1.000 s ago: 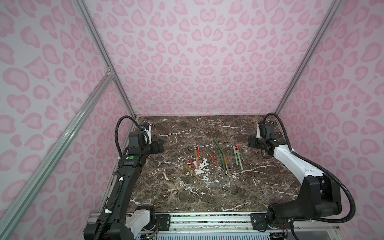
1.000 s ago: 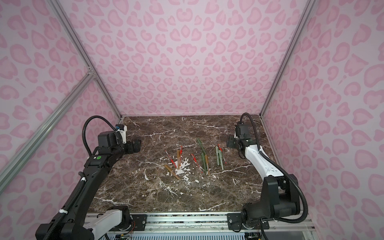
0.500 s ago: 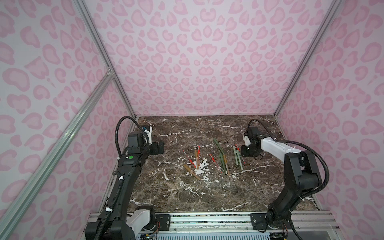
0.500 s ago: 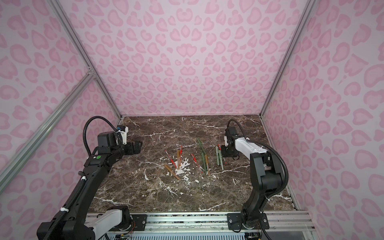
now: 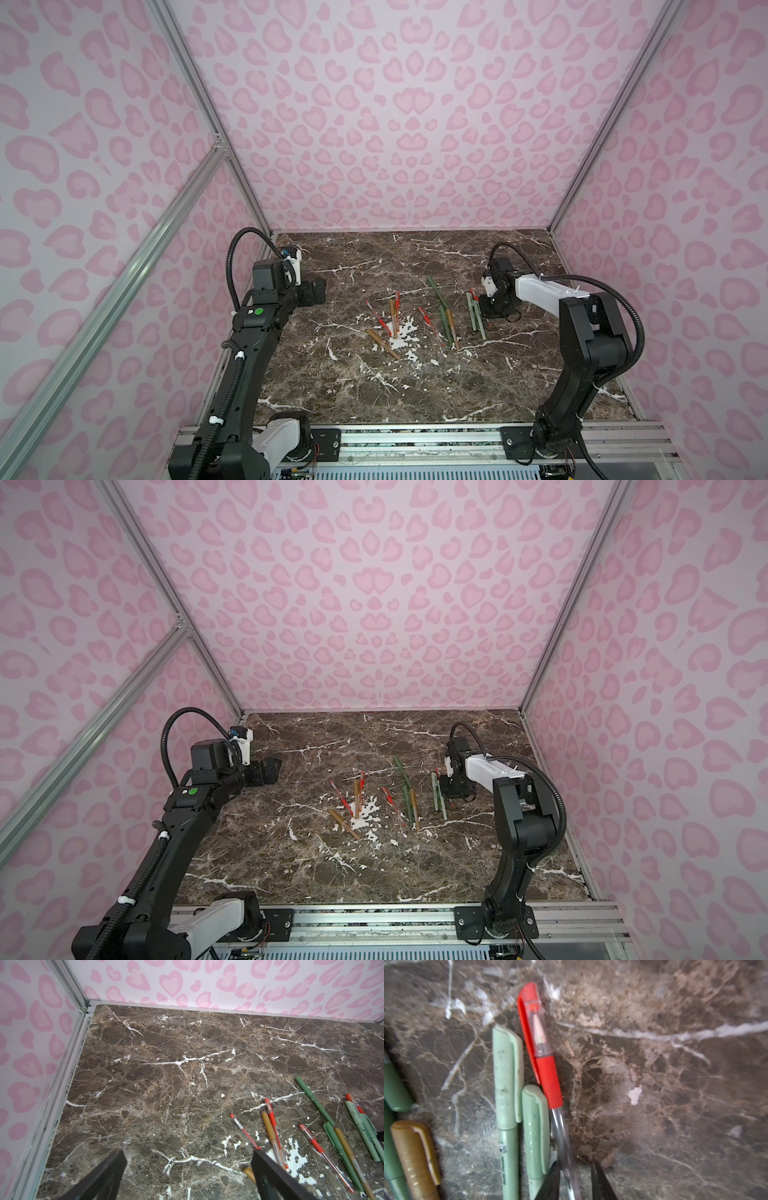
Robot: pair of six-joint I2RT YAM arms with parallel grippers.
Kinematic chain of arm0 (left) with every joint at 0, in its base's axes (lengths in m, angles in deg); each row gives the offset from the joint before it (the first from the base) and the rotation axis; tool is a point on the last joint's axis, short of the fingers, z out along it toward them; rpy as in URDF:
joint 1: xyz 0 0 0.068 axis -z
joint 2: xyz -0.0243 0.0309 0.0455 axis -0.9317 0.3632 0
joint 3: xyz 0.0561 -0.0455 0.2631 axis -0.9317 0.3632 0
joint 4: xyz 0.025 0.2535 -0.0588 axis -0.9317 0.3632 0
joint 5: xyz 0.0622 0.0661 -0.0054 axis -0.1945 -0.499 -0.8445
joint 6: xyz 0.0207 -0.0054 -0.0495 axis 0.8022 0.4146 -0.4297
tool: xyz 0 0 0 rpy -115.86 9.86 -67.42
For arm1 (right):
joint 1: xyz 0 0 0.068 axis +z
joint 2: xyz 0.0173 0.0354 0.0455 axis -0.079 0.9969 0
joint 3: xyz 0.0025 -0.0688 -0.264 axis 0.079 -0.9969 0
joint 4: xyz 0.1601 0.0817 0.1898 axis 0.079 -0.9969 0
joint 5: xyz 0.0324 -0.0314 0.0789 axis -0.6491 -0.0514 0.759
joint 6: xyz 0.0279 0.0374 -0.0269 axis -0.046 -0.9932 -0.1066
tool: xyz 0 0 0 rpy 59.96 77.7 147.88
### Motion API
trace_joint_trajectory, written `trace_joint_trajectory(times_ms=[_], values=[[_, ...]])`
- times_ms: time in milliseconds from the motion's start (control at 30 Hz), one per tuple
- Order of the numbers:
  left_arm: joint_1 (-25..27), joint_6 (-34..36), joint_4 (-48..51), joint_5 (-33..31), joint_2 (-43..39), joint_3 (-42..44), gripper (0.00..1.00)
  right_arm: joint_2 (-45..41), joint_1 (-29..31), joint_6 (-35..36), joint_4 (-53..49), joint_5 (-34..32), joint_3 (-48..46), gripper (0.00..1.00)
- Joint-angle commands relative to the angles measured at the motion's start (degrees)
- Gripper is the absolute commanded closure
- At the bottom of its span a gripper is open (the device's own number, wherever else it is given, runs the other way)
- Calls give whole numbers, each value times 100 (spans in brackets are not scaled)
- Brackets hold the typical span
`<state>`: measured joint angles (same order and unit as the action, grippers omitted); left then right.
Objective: Open the pen caps
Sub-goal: 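Reach the right gripper down to a red gel pen and grasp its barrel, then lift the red pen upright toward the left gripper while the left arm moves in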
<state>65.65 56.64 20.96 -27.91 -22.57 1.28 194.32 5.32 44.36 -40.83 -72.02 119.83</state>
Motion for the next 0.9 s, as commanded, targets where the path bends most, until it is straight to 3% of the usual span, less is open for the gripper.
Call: trace_joint_trajectory(times_ms=[0,333,567,700,867], values=[[-30,140,142,-143,-43,-202,2,80,0,-3,146,-73,-120,74],[-14,344,590,1107,161,-614,2,26,-195,-57,463,-173,-294,96],[162,-217,780,1816,527,-1574,2,-1228,-156,-139,380,173,-281,100],[343,-810,280,2462,603,-1535,2,-2034,449,-416,453,398,-242,100],[445,-1629,-893,3740,684,-890,1,-2732,1680,-1142,1476,538,-547,100]])
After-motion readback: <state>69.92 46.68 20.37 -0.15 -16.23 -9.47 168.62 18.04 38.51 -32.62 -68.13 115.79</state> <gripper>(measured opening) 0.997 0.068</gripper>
